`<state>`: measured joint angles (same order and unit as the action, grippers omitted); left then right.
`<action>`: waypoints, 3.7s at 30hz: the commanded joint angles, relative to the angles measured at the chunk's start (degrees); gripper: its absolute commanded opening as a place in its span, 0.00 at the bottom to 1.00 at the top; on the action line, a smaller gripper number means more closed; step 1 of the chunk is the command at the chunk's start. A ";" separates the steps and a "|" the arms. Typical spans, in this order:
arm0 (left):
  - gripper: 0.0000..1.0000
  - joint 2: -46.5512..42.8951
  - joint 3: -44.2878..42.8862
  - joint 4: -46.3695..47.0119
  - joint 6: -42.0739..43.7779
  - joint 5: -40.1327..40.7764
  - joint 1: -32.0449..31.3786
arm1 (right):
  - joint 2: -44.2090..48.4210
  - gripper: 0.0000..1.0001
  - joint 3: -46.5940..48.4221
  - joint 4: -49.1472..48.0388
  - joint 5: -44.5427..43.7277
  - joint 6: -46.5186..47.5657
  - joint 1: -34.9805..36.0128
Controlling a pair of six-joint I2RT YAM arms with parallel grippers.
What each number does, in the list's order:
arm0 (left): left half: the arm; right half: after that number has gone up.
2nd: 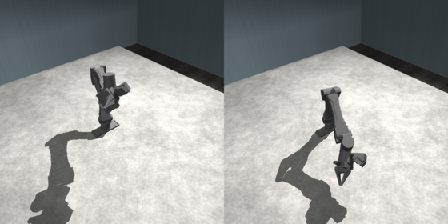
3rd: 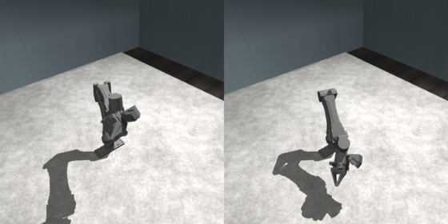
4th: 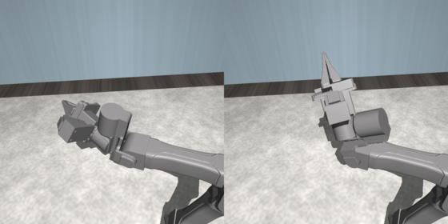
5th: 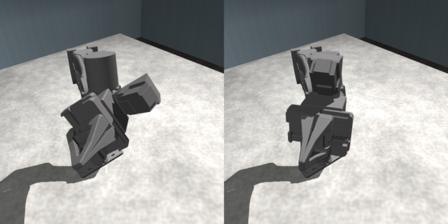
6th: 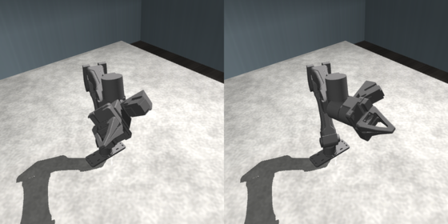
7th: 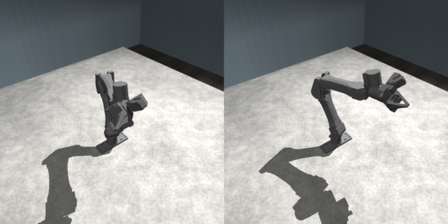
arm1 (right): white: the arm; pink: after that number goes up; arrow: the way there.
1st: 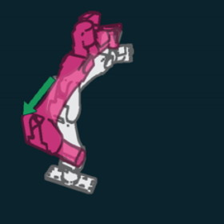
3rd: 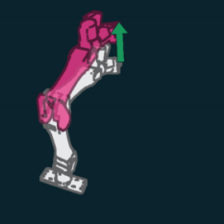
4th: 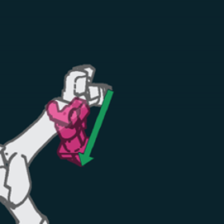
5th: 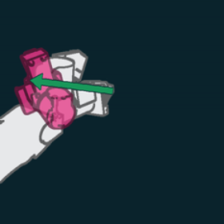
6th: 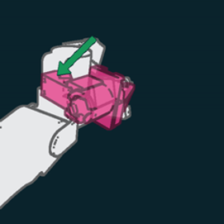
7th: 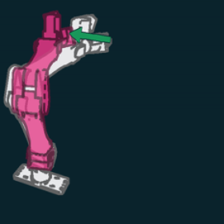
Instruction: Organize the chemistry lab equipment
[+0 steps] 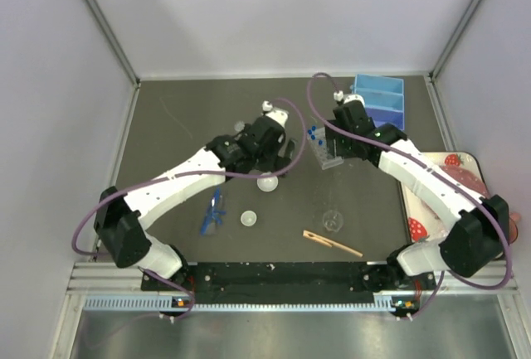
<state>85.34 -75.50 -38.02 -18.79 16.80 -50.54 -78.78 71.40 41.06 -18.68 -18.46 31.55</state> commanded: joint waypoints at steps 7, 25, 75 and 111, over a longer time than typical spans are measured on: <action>0.99 0.00 -1.14 1.55 -12.58 -3.70 11.34 | 2.15 0.70 -11.80 -5.98 6.62 -8.35 -4.48; 0.99 -7.29 7.83 4.97 -14.35 -3.97 14.60 | -20.88 0.71 15.76 -9.86 16.33 -9.06 8.88; 0.99 -8.17 13.10 7.70 -13.56 -9.33 15.04 | -48.05 0.86 32.59 -2.12 7.44 13.10 -6.41; 0.99 -9.40 13.98 7.17 -12.59 -9.94 15.04 | -22.12 0.85 -0.20 -2.91 -3.03 -3.25 -14.67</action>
<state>77.52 -61.71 -32.56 -31.83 7.25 -35.70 -104.90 72.69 38.61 -19.49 -18.72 18.20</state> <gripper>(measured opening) 0.988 0.851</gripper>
